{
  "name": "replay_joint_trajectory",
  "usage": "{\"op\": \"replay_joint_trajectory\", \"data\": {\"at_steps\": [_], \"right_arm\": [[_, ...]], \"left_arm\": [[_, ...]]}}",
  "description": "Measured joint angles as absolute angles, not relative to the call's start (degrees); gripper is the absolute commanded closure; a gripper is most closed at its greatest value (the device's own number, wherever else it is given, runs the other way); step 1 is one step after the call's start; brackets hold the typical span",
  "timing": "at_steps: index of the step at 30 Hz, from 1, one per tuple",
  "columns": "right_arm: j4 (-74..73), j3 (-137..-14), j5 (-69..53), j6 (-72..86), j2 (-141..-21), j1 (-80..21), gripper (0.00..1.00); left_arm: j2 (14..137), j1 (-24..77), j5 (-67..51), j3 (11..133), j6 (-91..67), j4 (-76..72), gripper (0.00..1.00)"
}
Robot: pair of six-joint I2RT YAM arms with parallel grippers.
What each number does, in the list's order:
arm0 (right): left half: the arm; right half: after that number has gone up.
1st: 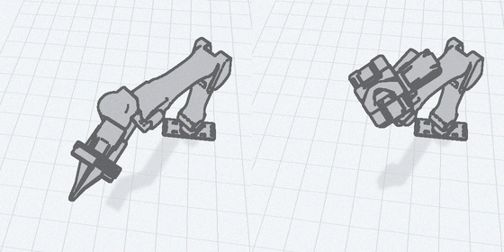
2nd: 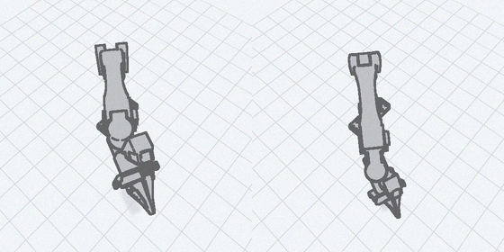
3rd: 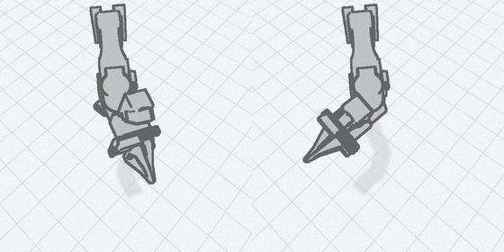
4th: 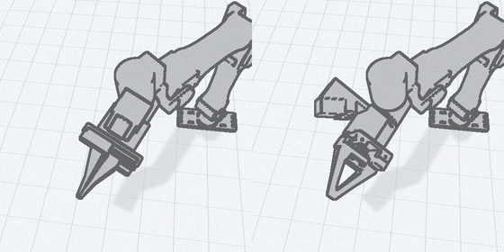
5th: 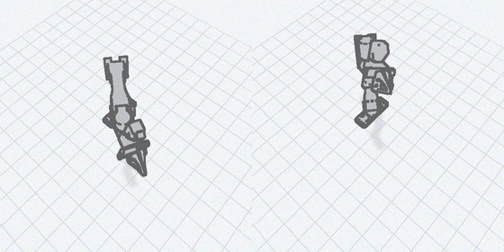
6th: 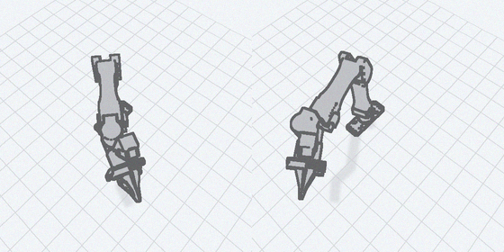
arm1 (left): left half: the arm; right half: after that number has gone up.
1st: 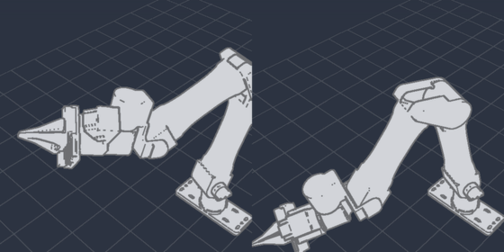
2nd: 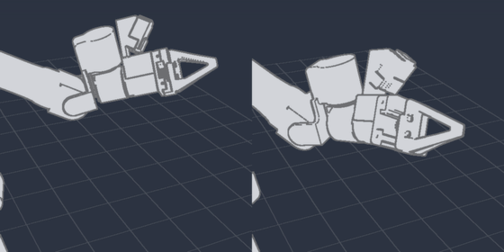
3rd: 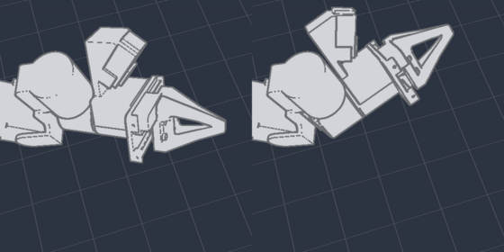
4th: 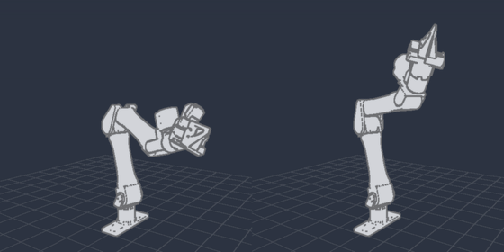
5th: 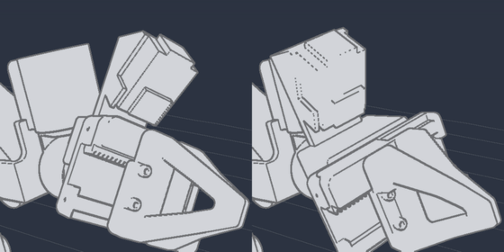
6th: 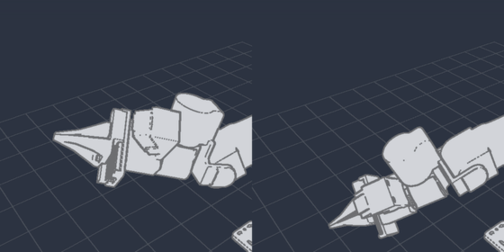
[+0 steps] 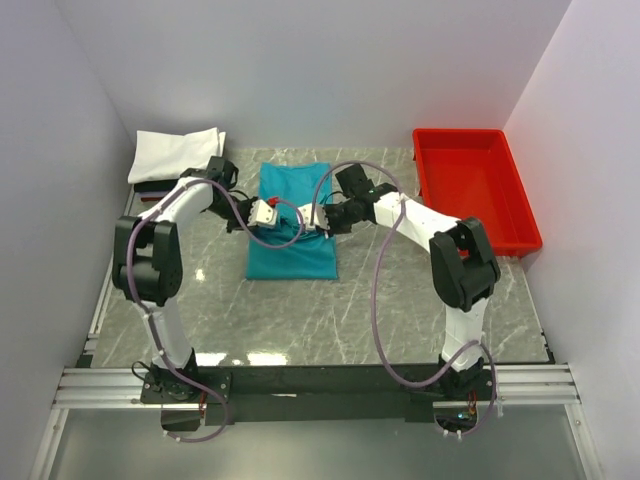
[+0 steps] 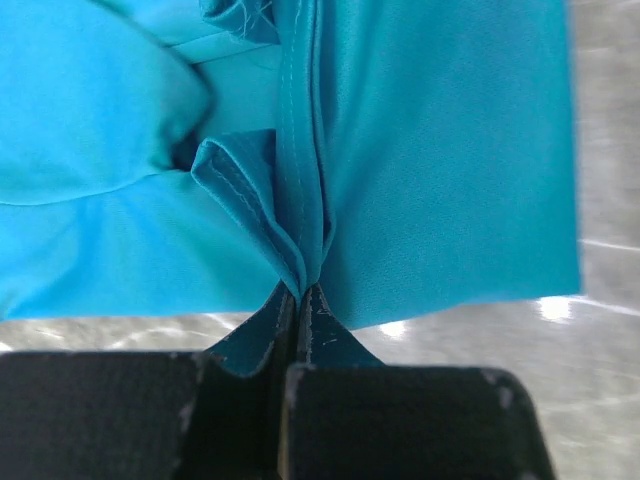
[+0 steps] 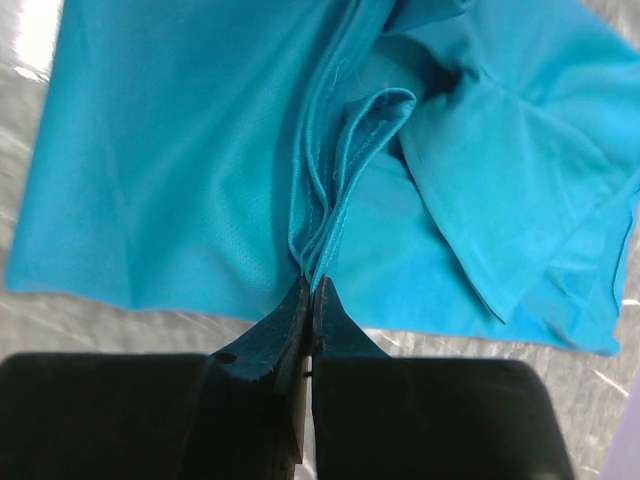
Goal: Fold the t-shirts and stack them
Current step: Fold the tshirt
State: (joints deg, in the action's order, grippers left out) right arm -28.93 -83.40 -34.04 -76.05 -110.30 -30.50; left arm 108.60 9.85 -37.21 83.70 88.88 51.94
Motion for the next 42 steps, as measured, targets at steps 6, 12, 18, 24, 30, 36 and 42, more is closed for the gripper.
{"op": "replay_joint_trajectory", "data": {"at_steps": [6,12,18,24,30,36,42], "right_arm": [[-32.45,-90.48,-34.61,-78.46,-116.44,-28.25,1.0],[-33.06,-94.48,-34.74,-79.42,-120.53,-27.33,0.7],[-30.48,-94.85,-33.87,-78.37,-122.69,-27.11,0.54],[-27.33,-94.26,-31.92,-74.22,-121.27,-26.5,0.51],[-26.52,-81.52,-29.93,-71.46,-107.35,-25.98,0.51],[-25.61,-71.18,-29.63,-68.99,-98.56,-31.97,0.53],[-25.28,-68.07,-28.58,-67.33,-101.6,-36.69,0.54]], "left_arm": [[115.39,9.56,-37.23,90.48,89.1,52.1,0.99],[119.46,9.45,-37.15,95.07,89.1,52.31,0.81],[119.72,8.62,-36.56,95.33,85.93,51.68,0.57],[116.11,3.73,-36.62,91.24,76.69,46.19,0.12],[101.23,-0.6,-37.65,73.91,71.29,39.05,0.11],[90.96,2.7,-42.15,61.25,72.55,36.91,0.29],[90.74,7.42,-42.26,55.99,76.18,36.1,0.3]]}}
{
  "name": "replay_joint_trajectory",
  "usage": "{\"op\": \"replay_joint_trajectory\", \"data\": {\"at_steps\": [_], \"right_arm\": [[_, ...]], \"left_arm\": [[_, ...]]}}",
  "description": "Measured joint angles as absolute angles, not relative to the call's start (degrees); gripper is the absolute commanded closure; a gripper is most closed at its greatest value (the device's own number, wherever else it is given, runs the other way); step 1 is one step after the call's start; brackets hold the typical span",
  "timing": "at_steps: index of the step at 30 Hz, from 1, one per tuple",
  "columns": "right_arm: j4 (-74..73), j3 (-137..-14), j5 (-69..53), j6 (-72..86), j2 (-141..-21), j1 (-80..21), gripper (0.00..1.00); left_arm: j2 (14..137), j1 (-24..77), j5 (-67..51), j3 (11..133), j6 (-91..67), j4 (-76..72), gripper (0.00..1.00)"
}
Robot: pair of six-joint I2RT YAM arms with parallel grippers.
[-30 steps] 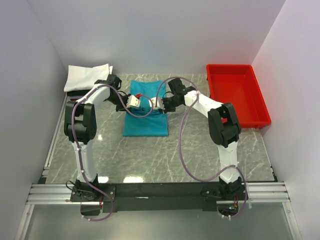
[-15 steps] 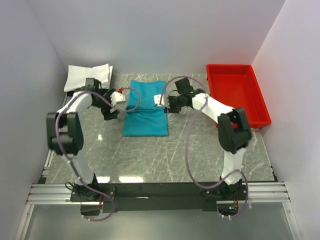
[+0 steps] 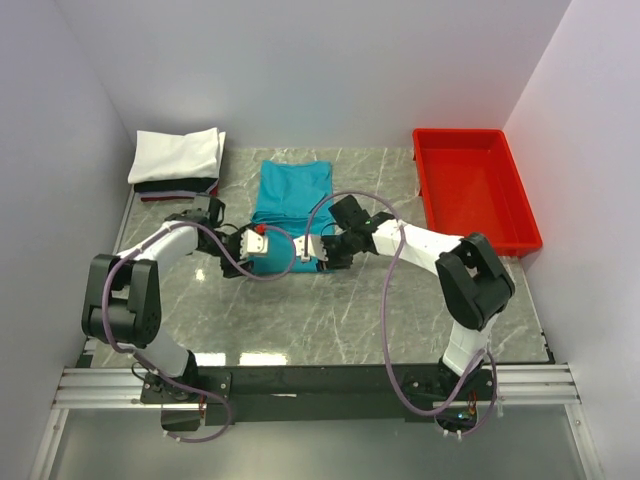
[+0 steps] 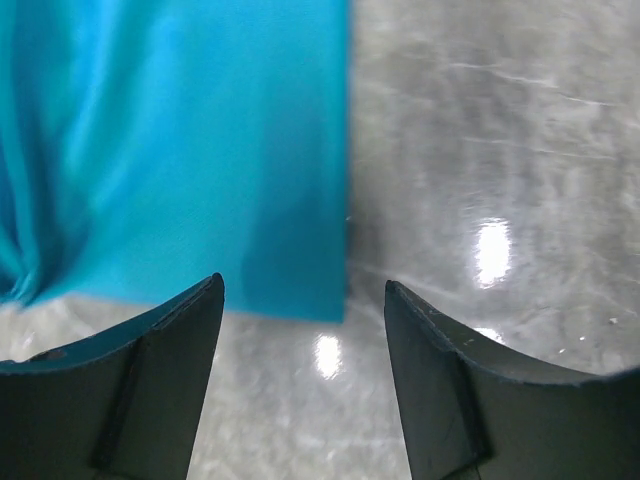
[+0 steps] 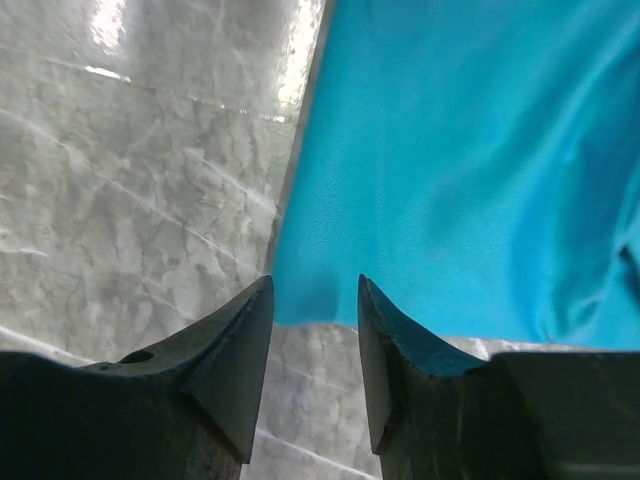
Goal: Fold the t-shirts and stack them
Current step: Fold the tshirt
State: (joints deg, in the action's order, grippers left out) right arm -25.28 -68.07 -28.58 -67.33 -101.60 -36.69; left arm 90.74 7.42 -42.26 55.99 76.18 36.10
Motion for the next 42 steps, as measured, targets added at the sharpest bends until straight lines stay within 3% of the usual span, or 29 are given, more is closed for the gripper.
{"op": "replay_joint_trajectory", "data": {"at_steps": [12,17,19,22,24,27,28,31,42], "right_arm": [[-27.94,-69.43,-24.1,-69.71,-106.15,-37.93,0.56],[-29.32,-70.02,-22.11,-70.5,-106.91,-38.81,0.55],[-29.45,-70.54,-21.43,-70.7,-107.74,-39.29,0.56],[-29.67,-70.61,-20.38,-71.26,-108.57,-39.9,0.62],[-29.71,-70.83,-19.59,-71.64,-108.71,-40.1,0.75],[-29.23,-70.83,-18.52,-71.72,-108.92,-40.25,1.0],[-28.91,-70.83,-18.2,-71.48,-108.97,-40.25,1.0],[-28.62,-71.02,-17.98,-70.24,-109.01,-40.18,1.0],[-31.62,-80.44,-23.64,-64.97,-105.73,-34.06,1.0]], "left_arm": [[94.7,10.24,-38.02,54.48,82.15,34.92,0.32],[96.79,10.24,-36.77,54.68,82.96,35.07,0.41],[97.3,10.31,-36.51,55.27,83.35,35.16,0.51],[98.17,10.52,-36.12,56.29,84.05,35.48,0.61],[98.65,10.63,-35.86,56.88,84.68,35.86,0.65],[98.96,10.7,-35.44,57.19,85.41,36.36,0.82],[98.96,10.72,-35.33,57.19,85.84,36.34,0.9],[98.91,10.7,-35.55,57.3,86.13,36.53,0.99],[93.56,6.79,-39.75,66.24,83.42,44.31,0.99]]}}
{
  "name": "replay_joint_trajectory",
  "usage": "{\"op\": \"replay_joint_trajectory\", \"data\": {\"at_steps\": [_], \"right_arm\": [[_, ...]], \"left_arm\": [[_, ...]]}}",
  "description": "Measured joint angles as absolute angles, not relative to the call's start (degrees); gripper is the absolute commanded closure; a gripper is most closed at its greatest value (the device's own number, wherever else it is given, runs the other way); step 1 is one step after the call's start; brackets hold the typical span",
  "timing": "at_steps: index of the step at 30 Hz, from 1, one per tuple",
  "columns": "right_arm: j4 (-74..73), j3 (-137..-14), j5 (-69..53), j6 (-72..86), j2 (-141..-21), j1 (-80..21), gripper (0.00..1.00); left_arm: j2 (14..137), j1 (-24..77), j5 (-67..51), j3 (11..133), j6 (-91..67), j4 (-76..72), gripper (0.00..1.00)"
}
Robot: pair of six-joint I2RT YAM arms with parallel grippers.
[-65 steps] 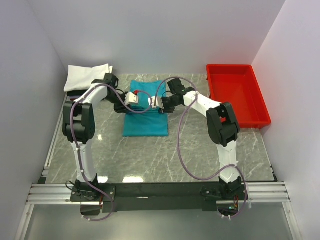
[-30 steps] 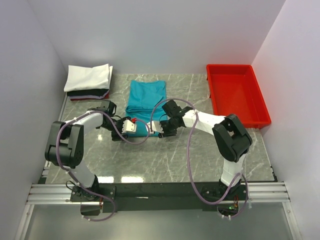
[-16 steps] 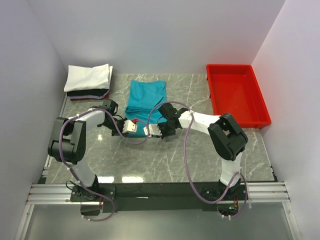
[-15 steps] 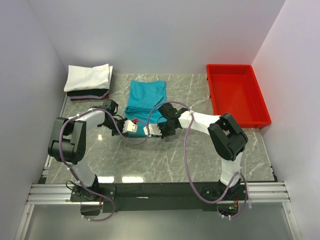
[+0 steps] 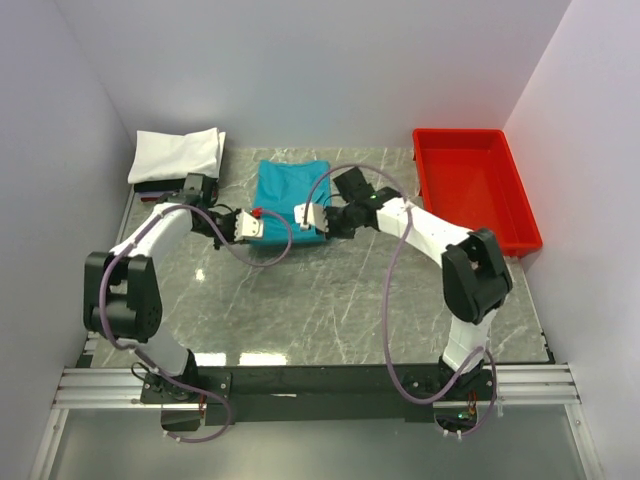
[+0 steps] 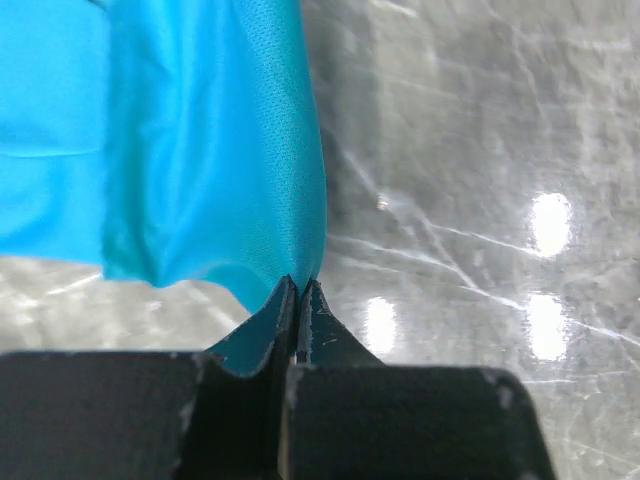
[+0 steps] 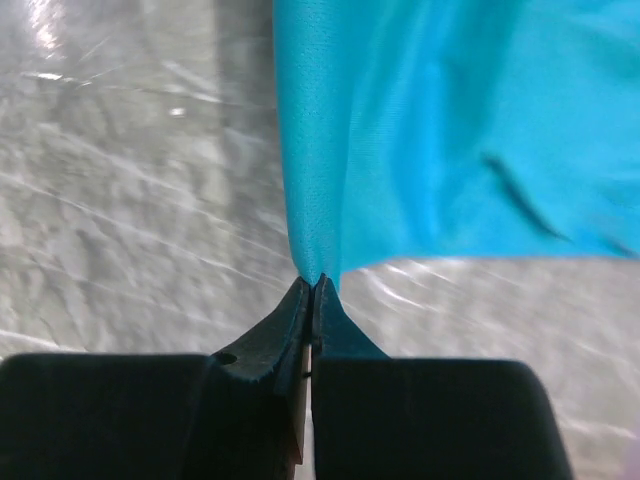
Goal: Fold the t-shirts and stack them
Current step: Fold the tshirt
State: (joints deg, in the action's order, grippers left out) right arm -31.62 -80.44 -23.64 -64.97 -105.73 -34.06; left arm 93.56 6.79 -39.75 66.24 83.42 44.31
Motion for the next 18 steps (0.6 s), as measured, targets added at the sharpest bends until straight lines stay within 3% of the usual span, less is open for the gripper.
{"op": "replay_joint_trajectory", "data": {"at_steps": [10,18], "right_arm": [[-34.87,-77.01,-26.28,-64.01,-96.44,-34.33,1.0],[-44.49,-63.55,-30.57,-60.47,-77.06,-43.09,1.0]], "left_arm": [[82.67,7.53,-41.6,61.65,80.09,47.0,0.99],[63.13,12.51,-44.23,53.39,79.4,61.56,1.0]]}}
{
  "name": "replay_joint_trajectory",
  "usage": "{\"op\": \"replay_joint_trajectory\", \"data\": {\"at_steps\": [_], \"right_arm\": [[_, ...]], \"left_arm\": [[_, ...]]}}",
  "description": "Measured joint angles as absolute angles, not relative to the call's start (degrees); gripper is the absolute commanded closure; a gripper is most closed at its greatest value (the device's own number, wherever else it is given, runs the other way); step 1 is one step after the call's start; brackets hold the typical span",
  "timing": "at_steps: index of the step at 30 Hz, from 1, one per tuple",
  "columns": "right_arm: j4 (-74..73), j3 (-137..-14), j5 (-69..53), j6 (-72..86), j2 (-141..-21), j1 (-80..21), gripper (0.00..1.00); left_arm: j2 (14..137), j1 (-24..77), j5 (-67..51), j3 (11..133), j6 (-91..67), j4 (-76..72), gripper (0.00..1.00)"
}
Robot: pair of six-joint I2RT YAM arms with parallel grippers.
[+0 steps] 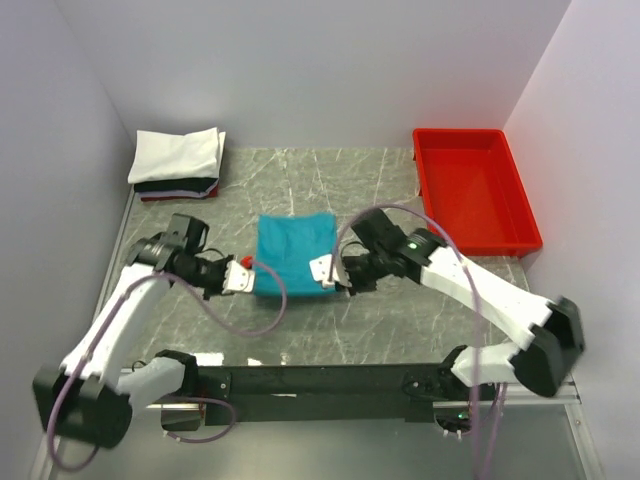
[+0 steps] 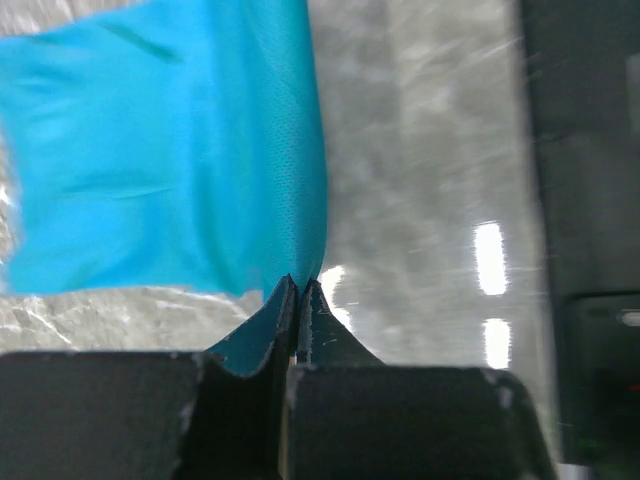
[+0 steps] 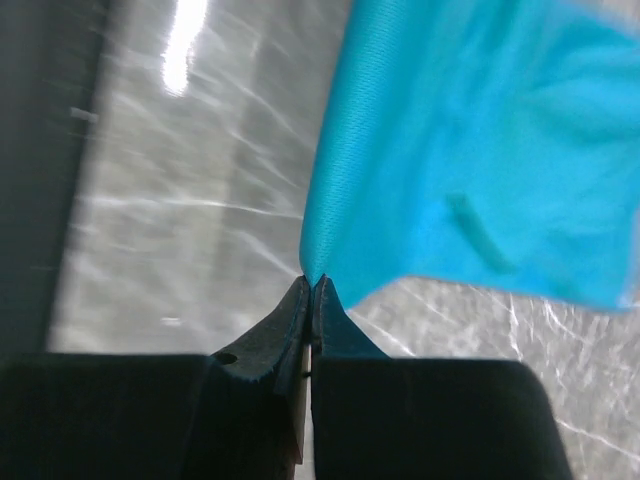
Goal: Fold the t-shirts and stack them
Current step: Fold the tshirt
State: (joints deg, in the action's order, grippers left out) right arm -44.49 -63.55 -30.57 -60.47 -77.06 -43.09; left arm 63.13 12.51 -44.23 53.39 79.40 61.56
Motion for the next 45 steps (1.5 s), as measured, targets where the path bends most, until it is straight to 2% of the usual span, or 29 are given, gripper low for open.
{"op": "replay_joint_trajectory", "data": {"at_steps": [4,7,15,24,45], "right_arm": [[-47.75,-63.96,-33.19,-58.04,-69.1,-44.49,1.0],[-49.19,-65.82,-34.48,-58.15,-69.45,-43.31,1.0],[-51.37,-68.16,-35.46,-62.65,-81.38,-37.12,1.0],[-52.8,-72.25,-35.99,-66.98,-89.12,-32.71,1.0],[-58.63,-93.89,-34.87,-70.63,-114.21,-26.52,1.0]], "left_arm": [[55.37,12.95,-46.87,56.14,77.45,69.93,1.0],[55.75,13.06,-47.83,59.86,75.68,72.82,1.0],[70.15,13.06,-47.66,63.11,73.63,69.19,1.0],[82.32,13.04,-47.05,68.27,74.87,65.45,0.99],[106.45,9.93,-46.7,83.46,75.75,60.27,0.99]]}}
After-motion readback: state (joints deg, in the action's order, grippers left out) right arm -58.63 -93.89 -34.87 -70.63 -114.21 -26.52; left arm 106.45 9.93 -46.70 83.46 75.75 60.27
